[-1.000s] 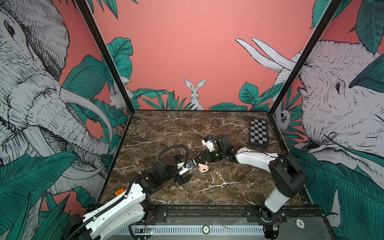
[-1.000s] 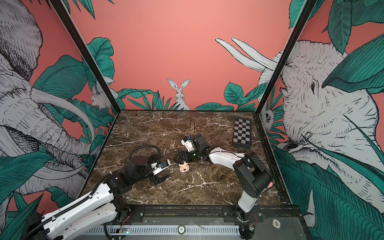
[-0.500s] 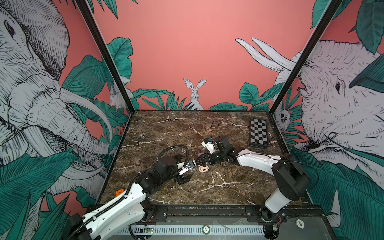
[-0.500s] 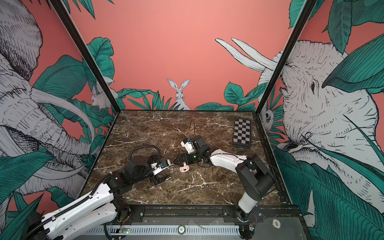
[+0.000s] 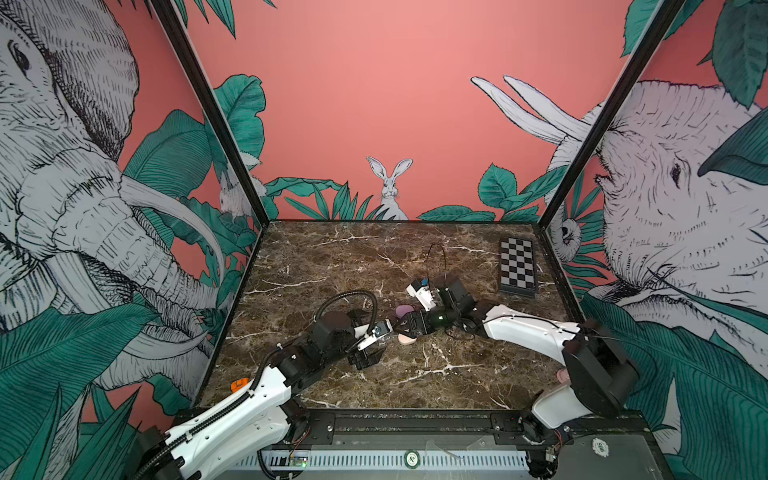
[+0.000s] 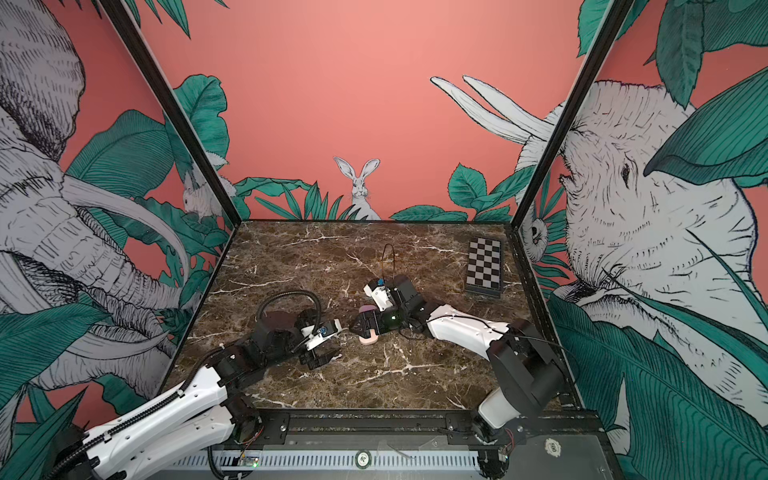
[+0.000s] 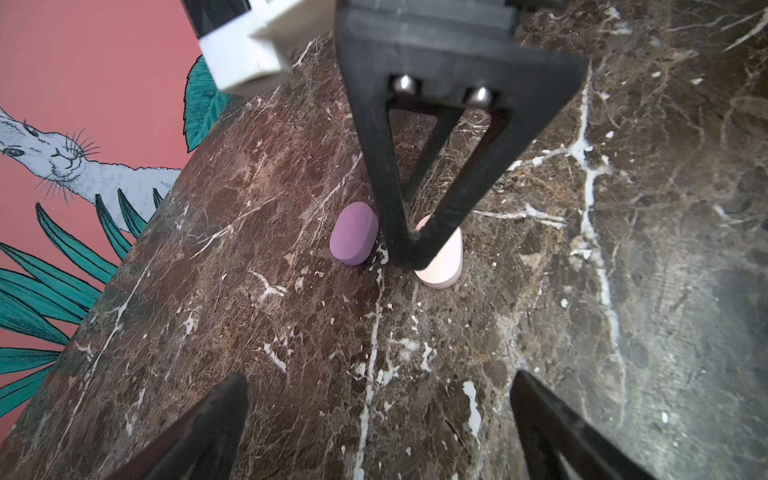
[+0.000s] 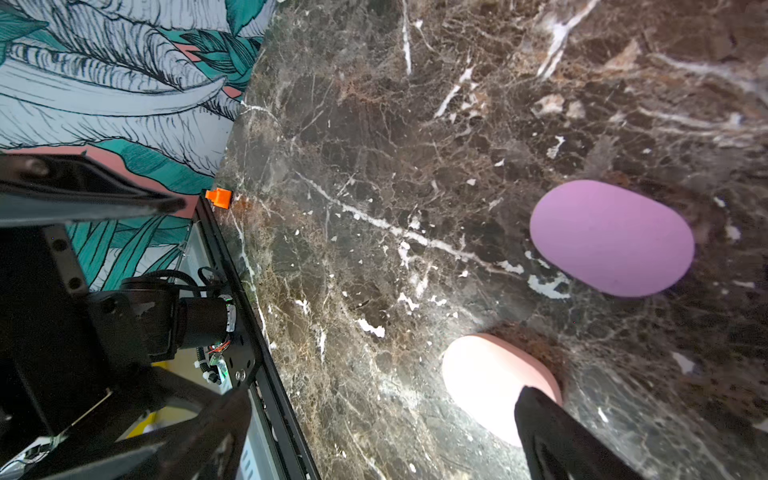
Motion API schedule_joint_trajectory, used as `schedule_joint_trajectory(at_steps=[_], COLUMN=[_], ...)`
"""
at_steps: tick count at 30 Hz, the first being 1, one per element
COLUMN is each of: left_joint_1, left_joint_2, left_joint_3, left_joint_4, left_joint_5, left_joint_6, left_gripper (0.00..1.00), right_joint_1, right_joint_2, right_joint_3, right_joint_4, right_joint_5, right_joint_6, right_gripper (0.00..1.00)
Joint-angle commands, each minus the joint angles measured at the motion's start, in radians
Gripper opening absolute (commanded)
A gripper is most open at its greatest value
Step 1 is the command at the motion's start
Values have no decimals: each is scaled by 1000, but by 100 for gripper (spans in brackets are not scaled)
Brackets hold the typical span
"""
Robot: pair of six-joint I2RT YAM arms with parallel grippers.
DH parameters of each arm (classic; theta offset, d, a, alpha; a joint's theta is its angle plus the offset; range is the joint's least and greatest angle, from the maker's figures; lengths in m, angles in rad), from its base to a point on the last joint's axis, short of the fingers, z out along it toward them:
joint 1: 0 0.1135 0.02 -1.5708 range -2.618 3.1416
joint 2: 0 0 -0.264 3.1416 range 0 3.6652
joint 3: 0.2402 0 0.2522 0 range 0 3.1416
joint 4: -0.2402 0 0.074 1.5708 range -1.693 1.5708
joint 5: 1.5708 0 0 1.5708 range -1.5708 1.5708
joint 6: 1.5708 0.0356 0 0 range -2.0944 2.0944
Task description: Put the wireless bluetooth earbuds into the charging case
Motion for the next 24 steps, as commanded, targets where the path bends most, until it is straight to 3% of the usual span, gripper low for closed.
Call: schedule_joint_trajectory(at_steps=[1, 12, 24], left_joint_1=[-2, -2, -2], left_joint_2=[-22, -31, -39], left_joint_3=[-13, -14, -16], left_joint_4=[17, 18, 17], left_joint_5=[-5, -14, -18], left_joint_6=[22, 26, 25], left_gripper=[99, 99, 99], right_joint_1=[40, 200, 213], right_joint_2=[-63, -33, 137], right_joint_3=[-22, -133, -128], right_joint_4=[2, 132, 248], right_joint_5=[25, 110, 213], right_joint_6=[5, 94, 187], right_gripper=[98, 98, 98])
